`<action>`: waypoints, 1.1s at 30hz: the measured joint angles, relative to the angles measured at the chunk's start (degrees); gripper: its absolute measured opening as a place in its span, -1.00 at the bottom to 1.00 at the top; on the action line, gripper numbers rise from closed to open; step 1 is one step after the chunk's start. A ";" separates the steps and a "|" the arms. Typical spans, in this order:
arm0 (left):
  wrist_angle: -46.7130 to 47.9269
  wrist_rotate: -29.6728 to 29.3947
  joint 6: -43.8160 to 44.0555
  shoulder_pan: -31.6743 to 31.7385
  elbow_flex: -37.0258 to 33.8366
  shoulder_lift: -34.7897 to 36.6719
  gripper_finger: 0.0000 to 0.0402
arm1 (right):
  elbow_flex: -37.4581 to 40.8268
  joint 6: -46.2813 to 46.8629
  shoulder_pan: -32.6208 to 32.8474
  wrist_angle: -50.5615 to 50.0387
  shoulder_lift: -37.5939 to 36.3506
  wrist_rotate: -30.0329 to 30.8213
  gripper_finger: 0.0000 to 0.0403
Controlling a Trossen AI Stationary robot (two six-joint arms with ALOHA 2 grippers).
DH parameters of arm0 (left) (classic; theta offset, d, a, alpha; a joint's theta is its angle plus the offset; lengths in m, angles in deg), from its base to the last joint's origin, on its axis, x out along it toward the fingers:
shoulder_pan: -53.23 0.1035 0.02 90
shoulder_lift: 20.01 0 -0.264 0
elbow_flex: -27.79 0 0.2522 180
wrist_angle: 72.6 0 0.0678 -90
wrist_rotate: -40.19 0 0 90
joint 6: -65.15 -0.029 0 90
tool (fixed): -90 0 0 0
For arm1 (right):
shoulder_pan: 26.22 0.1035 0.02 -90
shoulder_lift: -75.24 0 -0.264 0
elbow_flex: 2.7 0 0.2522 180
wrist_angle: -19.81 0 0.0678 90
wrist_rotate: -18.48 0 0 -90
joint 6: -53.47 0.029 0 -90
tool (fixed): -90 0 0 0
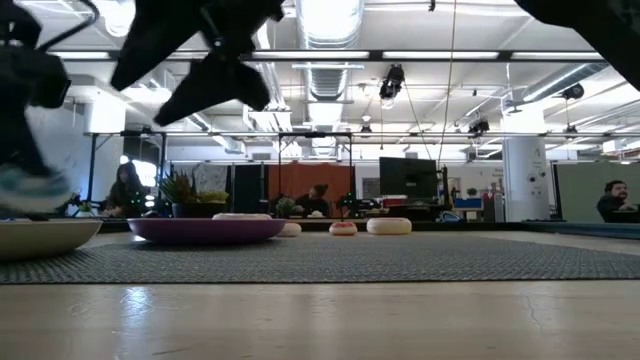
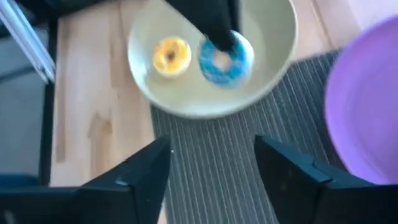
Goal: Pick & Place donuts
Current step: Put the small blue donut on the gray plate, then put the left small red donut on the gray plate
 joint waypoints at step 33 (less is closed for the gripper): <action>4.62 7.04 -1.72 0.37 -0.95 -0.02 -0.42 | -0.02 1.70 0.58 -10.06 -1.66 4.35 0.28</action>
